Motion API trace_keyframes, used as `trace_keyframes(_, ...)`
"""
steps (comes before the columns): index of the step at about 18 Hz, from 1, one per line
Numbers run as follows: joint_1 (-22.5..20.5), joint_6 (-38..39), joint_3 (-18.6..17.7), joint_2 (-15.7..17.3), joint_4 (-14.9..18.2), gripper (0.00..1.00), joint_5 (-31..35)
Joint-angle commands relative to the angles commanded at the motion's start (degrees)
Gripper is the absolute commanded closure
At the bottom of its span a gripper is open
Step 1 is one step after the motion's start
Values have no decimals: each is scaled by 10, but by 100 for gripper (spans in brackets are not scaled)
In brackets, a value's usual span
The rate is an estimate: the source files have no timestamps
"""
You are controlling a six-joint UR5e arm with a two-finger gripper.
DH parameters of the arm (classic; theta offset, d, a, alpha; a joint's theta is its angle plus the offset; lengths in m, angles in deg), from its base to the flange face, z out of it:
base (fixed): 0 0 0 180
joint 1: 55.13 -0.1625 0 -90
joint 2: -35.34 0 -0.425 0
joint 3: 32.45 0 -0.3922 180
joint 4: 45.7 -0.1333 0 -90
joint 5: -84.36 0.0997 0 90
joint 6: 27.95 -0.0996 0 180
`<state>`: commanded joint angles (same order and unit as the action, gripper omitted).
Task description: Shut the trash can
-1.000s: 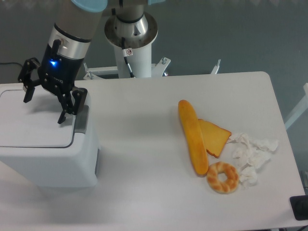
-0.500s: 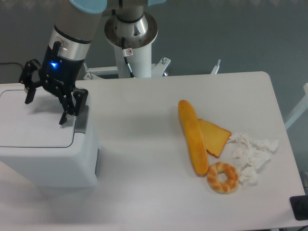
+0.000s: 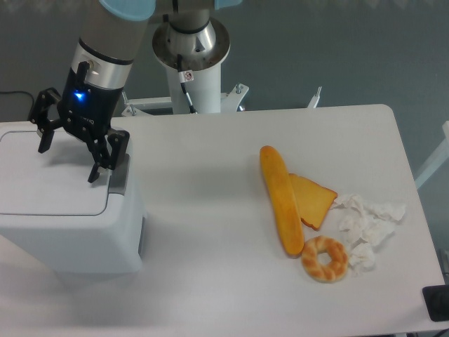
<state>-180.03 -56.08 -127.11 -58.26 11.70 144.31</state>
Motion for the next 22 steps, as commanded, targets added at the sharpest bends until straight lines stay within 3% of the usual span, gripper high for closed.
trace_keyframes(22, -2, -2, -13, 7, 3, 0, -1)
